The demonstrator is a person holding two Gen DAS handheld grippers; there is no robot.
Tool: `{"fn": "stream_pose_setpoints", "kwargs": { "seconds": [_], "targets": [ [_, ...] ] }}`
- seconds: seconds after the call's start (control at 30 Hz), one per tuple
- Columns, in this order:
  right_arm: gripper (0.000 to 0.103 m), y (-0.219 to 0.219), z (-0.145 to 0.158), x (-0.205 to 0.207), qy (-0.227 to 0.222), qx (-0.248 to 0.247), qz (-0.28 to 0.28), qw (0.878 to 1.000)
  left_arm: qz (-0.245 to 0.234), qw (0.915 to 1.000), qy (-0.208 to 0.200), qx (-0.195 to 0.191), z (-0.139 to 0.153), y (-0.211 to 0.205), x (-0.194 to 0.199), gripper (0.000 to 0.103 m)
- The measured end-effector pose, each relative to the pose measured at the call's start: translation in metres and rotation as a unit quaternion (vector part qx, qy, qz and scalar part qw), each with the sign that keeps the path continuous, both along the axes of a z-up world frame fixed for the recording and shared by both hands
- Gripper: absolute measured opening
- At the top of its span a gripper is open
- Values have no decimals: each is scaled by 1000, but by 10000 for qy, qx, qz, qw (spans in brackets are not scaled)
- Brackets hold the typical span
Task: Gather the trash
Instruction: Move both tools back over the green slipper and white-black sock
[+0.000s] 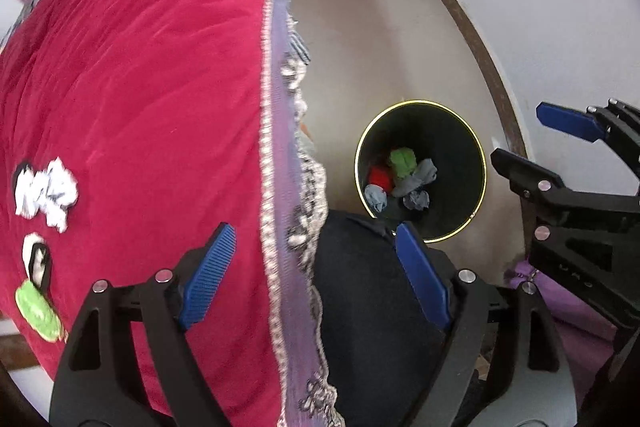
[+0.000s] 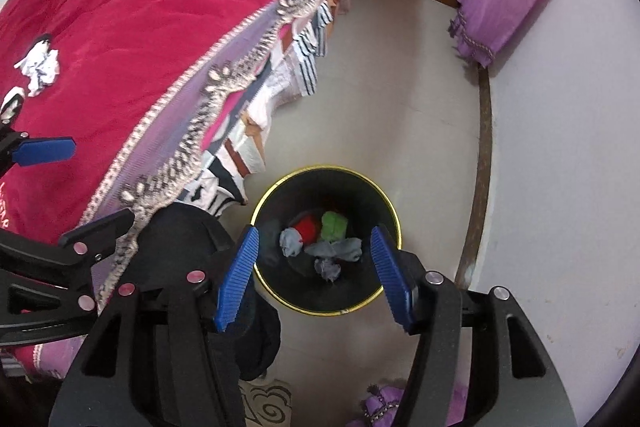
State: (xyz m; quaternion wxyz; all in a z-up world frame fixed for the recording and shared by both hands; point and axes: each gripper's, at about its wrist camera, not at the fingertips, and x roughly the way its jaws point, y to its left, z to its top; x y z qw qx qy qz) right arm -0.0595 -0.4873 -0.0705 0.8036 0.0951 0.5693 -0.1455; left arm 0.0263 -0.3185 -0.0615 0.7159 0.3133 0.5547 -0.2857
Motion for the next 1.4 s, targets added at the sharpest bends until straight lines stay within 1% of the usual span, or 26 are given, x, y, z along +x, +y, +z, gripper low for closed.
{"fn": "stream_pose_setpoints", "kwargs": {
  "seconds": [0.23,0.47,0.67,0.93,1.13,1.27,1.4],
  "targets": [
    [58,24,10,20,-62,-87,297,9995,374,9991,-197,-77,15,25,9,81],
    [58,54,19,41,-122,-173,677,9975,746,9969,-200,-174,21,59,21,82],
    [59,81,29,62,-246,-227,1039,9940,1174,9925,-211,-260,27,91,37,82],
    [60,119,40,95,-369,-253,1498,9877,1820,9821,-375,-302,34,139,57,82],
    [61,152,43,119,-429,-272,1794,9825,2227,9734,-397,-356,39,173,66,84],
    [64,176,45,135,-465,-275,2019,9779,2451,9680,-387,-378,40,193,74,85],
    [64,196,46,150,-476,-257,2225,9734,2616,9638,-350,-378,39,212,80,85]
  ]
}}
